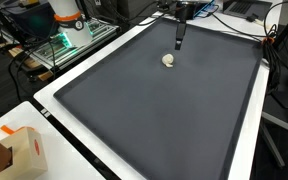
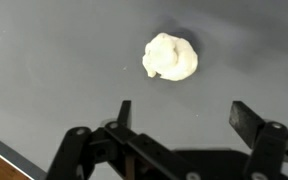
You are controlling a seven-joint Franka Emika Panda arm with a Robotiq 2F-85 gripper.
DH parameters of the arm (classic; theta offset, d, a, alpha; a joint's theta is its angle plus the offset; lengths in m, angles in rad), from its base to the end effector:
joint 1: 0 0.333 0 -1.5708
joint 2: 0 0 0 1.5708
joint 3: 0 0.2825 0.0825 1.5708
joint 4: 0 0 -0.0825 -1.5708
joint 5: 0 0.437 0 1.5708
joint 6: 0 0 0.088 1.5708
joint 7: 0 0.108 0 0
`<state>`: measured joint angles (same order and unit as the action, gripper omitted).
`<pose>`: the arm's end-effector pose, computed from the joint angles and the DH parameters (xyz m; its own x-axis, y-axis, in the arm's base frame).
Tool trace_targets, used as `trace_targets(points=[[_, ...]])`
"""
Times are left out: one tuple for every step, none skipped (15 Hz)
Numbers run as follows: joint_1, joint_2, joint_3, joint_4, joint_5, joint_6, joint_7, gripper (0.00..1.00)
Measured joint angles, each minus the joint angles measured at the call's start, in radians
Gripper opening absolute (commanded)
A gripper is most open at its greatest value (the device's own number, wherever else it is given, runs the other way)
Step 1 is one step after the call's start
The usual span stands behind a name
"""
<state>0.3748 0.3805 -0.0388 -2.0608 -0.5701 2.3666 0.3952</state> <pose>0.5760 0.1932 0.1710 0.9321 0.3621 -0.0024 0.3341 -0.8576 0.3911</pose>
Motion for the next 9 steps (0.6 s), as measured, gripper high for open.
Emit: trace_targets(points=[[0.011,0.0,0.001,0.002,-0.049,-0.028,0.005,1.0],[0.021,0.0,0.004,0.003,-0.1,-0.056,0.018,1.0],[0.029,0.0,0.008,0.003,-0.149,-0.08,0.031,1.0],[0.034,0.0,0.015,0.003,-0.19,-0.102,0.047,1.0],[0.036,0.001,0.025,0.002,-0.215,-0.122,0.063,1.0],[0.035,0.003,0.038,0.001,-0.227,-0.143,0.075,1.0],[0.035,0.005,0.05,-0.001,-0.228,-0.16,0.085,1.0],[0.035,0.006,0.062,-0.004,-0.228,-0.173,0.096,1.0],[0.033,0.007,0.074,-0.008,-0.228,-0.181,0.107,1.0]])
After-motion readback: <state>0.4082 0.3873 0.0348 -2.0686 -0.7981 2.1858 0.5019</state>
